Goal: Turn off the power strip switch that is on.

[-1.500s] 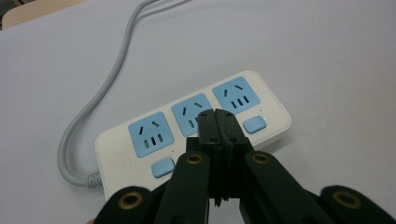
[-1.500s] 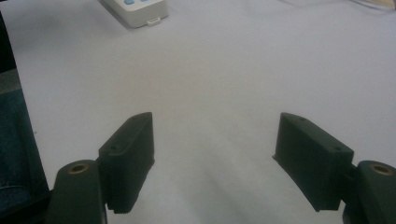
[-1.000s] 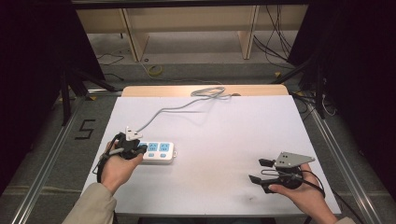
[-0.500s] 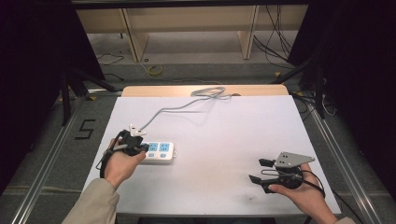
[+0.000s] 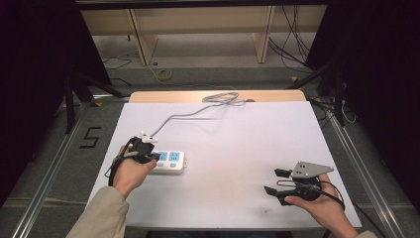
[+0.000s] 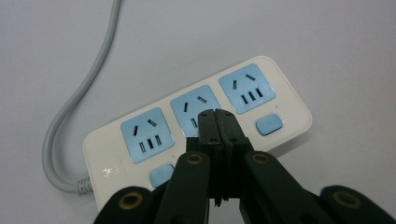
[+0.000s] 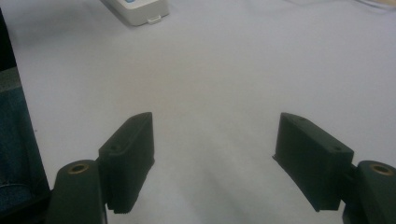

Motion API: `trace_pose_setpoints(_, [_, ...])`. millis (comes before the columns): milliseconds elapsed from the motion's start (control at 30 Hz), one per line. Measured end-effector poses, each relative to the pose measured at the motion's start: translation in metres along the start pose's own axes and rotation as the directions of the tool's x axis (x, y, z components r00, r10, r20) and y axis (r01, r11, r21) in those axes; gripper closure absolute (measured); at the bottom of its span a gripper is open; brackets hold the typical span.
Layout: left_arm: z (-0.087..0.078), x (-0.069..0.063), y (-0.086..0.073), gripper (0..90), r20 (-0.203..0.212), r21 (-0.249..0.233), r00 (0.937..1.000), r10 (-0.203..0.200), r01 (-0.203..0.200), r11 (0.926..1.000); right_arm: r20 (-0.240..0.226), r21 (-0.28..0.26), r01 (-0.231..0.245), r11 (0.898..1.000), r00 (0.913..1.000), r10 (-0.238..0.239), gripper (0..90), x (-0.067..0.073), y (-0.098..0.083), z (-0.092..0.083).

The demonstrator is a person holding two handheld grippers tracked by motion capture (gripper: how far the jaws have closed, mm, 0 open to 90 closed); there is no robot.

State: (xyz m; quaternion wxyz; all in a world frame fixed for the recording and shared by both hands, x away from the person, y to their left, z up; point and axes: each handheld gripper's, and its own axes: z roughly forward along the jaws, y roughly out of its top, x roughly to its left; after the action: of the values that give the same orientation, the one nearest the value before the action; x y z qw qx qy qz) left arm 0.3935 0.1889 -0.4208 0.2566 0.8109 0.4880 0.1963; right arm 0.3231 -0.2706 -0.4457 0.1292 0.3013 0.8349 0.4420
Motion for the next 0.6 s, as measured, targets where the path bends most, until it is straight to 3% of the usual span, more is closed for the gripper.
trace_pose_setpoints(600, [0.0103,-0.0010,0.0045,89.9,0.005,0.061,0.9999,0.013,-0.013,0.9981,-0.003,0.004,0.000,1.000,1.0000,0.000,28.7,0.0002,-0.0002,0.0005])
